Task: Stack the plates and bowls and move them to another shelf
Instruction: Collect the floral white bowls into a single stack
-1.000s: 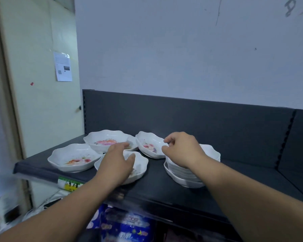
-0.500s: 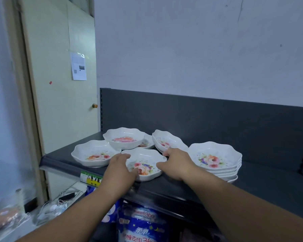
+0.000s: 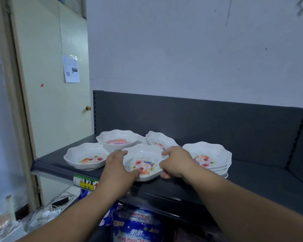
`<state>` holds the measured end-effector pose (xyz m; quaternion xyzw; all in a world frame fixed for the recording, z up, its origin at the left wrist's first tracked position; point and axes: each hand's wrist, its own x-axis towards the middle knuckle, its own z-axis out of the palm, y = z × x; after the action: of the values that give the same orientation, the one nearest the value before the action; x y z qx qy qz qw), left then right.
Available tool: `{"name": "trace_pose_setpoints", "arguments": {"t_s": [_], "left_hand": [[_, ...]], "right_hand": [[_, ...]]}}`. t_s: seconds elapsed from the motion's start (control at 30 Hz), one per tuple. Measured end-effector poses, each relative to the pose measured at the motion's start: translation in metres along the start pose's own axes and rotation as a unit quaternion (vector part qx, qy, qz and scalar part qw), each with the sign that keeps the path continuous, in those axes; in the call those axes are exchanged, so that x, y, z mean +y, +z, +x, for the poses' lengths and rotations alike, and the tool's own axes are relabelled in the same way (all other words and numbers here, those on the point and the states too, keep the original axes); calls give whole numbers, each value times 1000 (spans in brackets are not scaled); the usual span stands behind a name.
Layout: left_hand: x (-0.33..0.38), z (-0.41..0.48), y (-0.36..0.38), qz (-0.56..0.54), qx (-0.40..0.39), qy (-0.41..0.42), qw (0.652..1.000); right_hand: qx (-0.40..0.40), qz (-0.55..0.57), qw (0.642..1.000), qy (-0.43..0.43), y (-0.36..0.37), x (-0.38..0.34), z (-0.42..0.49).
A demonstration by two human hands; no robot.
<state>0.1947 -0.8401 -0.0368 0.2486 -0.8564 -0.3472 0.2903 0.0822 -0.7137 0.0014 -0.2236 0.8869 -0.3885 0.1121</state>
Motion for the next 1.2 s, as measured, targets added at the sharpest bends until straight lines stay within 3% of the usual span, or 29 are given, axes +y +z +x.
{"name": "trace_pose_setpoints", "arguments": {"t_s": [0.27,0.47,0.8,1.2], "left_hand": [[47,4,11,-64,52,91,992],[84,10,44,-155,-6,106,982],[106,7,94,-135,-48,81,986],[108,2,110,-71,-22,45,996]], "right_hand": [[80,100,992,-23,-76,-7,-10],[131,41,990,2,-130,18,-7],[86,-97,990,46,-155,55,-14],[24,-96,995,18,-153,65,-7]]}}
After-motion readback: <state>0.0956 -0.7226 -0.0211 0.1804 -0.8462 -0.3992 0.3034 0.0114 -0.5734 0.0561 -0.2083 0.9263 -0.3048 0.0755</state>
